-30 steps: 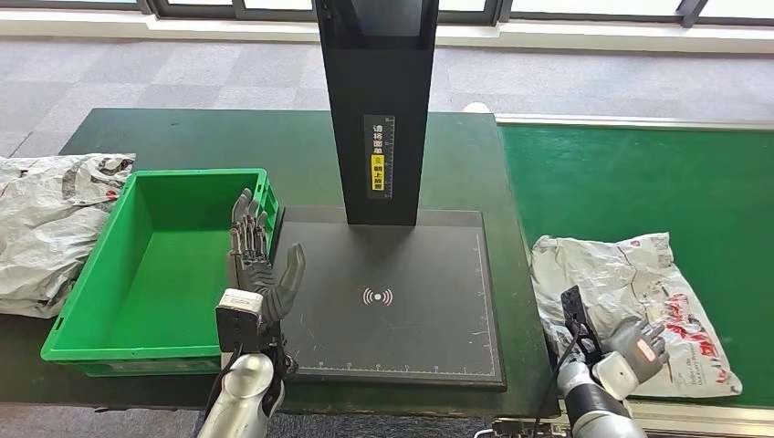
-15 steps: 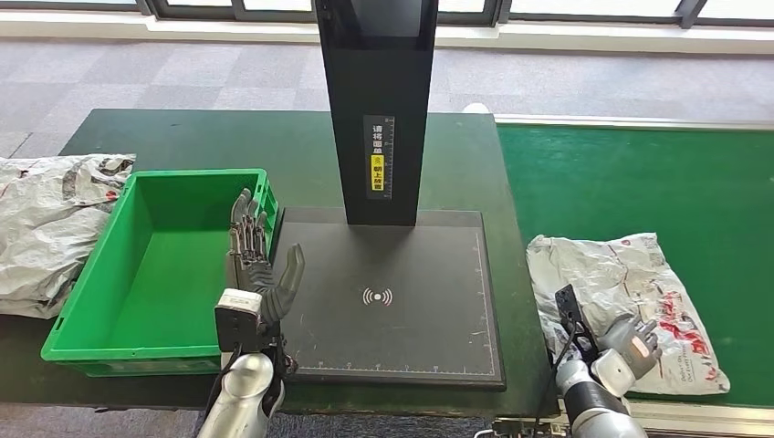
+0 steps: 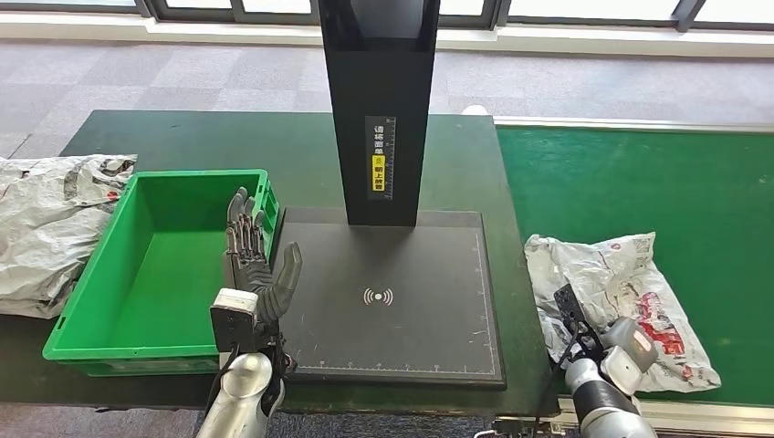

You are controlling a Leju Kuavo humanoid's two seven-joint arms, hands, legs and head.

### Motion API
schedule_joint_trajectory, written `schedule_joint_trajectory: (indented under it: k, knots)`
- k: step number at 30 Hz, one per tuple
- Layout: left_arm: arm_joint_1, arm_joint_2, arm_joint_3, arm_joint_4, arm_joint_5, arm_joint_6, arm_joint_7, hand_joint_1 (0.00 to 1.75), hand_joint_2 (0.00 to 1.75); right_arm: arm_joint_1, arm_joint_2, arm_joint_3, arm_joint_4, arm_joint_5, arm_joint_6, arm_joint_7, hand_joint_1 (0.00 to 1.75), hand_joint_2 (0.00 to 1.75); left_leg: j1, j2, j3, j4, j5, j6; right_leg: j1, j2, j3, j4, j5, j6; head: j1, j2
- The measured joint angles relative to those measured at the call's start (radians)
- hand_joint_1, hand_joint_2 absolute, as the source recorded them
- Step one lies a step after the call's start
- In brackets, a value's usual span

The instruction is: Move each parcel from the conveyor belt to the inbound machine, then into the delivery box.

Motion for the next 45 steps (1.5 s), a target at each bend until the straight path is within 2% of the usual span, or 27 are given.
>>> schedule_joint_trajectory:
  k: [8,11,13,17,20,22,26,31,33,36,39,45]
  knots:
    - [0.000,0.000,-0.001,0.000,0.004,0.001,0.000,0.00,1.75,0.001,-0.005,-0.002,0.000,-0.011,-0.024,-0.029,1.75,1.75,0.002,0.001,0.000,0.000,-0.001,-0.001,0.002,0.001,-0.001,0.000,-0.001,-0.001,0.000,0.000]
    - [0.000,0.000,-0.001,0.000,0.004,0.002,0.000,0.00,1.75,0.004,-0.005,-0.009,0.000,-0.031,-0.056,-0.080,1.75,1.75,0.002,0.001,-0.001,0.000,-0.001,-0.001,0.002,0.001,-0.001,0.000,-0.001,-0.001,0.000,0.000]
    - [0.001,0.000,-0.001,-0.001,0.004,0.003,0.000,0.00,1.75,0.009,-0.003,-0.014,0.000,-0.064,-0.102,-0.154,1.75,1.75,0.001,0.001,-0.001,0.000,-0.001,-0.001,0.002,0.001,-0.001,0.000,-0.001,-0.001,0.000,0.000]
    - [0.007,0.000,-0.001,-0.010,-0.002,0.002,0.000,0.00,1.75,0.030,0.027,-0.023,-0.054,-0.169,-0.253,-0.391,1.75,1.75,0.001,0.001,-0.003,0.000,0.000,-0.001,0.001,0.001,-0.002,0.001,0.000,-0.001,0.000,0.000]
    - [0.008,0.000,-0.001,-0.014,-0.002,-0.001,0.000,0.00,1.75,0.070,0.100,-0.025,-0.229,-0.238,-0.290,-0.573,1.75,1.75,0.001,0.001,-0.004,-0.001,0.000,-0.002,0.002,0.001,-0.004,0.002,-0.001,-0.002,0.000,0.000]
    - [0.008,0.000,-0.001,-0.014,-0.001,-0.001,0.000,0.00,1.75,0.094,0.159,-0.025,-0.368,-0.259,-0.294,-0.645,1.75,1.75,0.001,0.001,-0.004,-0.001,0.000,-0.002,0.002,0.001,-0.005,0.003,-0.001,-0.003,0.000,0.000]
    - [0.008,0.000,-0.001,-0.015,-0.001,-0.001,0.000,0.00,1.75,0.127,0.243,-0.025,-0.554,-0.266,-0.294,-0.669,1.75,1.75,0.002,0.000,-0.004,-0.002,-0.001,-0.003,0.002,0.000,-0.006,0.003,-0.003,-0.005,0.000,0.000]
    - [0.008,0.000,-0.001,-0.015,-0.001,-0.001,0.000,0.00,1.75,0.161,0.302,-0.017,-0.714,-0.301,-0.294,-0.734,1.75,1.75,0.001,0.000,-0.005,-0.002,-0.001,-0.003,0.002,0.000,-0.006,0.004,-0.003,-0.005,0.000,0.000]
    - [0.008,0.000,0.000,-0.015,0.000,0.002,0.000,0.00,1.75,0.181,0.324,0.017,-0.802,-0.307,-0.293,-0.725,1.75,1.75,0.001,0.000,-0.006,-0.002,-0.001,-0.003,0.001,0.000,-0.007,0.004,-0.003,-0.005,0.000,0.000]
    - [0.008,0.002,0.000,-0.015,0.010,0.012,0.000,0.00,1.75,0.198,0.334,0.113,-0.929,-0.298,-0.293,-0.673,1.75,1.75,0.000,0.001,-0.006,-0.002,-0.001,-0.003,0.000,0.001,-0.009,0.004,-0.003,-0.005,0.000,0.000]
    - [0.008,0.003,0.000,-0.015,0.017,0.019,0.000,0.00,1.75,0.201,0.334,0.197,-1.017,-0.295,-0.294,-0.657,1.75,1.75,0.000,0.002,-0.006,-0.002,-0.001,-0.003,0.000,0.002,-0.009,0.004,-0.003,-0.005,0.000,0.000]
    - [0.014,0.005,0.000,-0.017,0.033,0.023,0.000,0.00,1.75,0.205,0.335,0.304,-1.086,-0.374,-0.293,-0.717,1.75,1.75,0.000,0.002,-0.006,-0.002,-0.001,-0.003,0.000,0.003,-0.009,0.004,-0.003,-0.005,0.000,0.000]
